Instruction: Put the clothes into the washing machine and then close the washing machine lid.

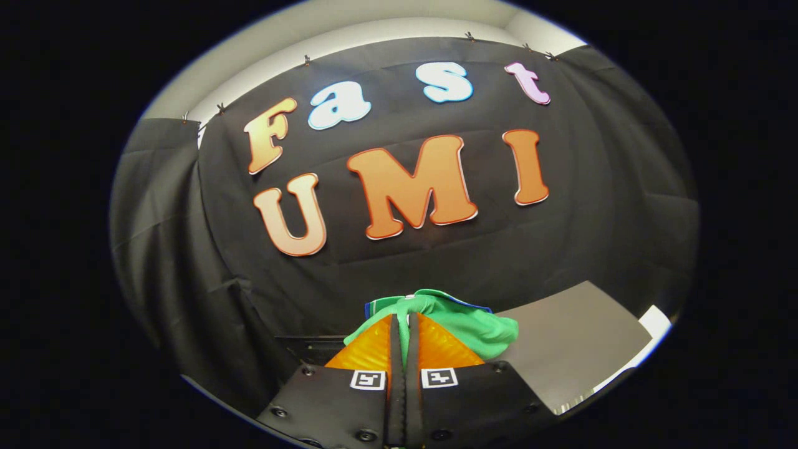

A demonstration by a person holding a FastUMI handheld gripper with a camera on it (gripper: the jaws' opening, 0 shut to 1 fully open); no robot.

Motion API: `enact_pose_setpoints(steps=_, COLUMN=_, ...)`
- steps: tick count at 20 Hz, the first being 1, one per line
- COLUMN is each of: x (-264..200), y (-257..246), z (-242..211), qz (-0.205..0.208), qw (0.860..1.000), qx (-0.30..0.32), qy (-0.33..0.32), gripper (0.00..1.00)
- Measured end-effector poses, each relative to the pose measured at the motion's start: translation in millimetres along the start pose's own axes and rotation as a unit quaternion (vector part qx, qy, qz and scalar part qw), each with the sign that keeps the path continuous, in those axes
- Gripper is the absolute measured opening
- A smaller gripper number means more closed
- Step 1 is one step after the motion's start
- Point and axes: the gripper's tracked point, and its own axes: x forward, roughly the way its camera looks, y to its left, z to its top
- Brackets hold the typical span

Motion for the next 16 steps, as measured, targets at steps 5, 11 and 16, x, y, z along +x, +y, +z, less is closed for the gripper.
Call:
enact_pose_setpoints(steps=5, x=21, y=60, z=-26, qz=0.051, qw=0.998, qx=0.0, qy=0.022, gripper=0.08)
enact_pose_setpoints(steps=11, x=64, y=130, z=-109, qz=0.103, qw=0.991, qx=0.006, qy=0.087, gripper=0.08)
enact_pose_setpoints(steps=16, x=111, y=151, z=-196, qz=0.098, qw=0.986, qx=-0.008, qy=0.138, gripper=0.08)
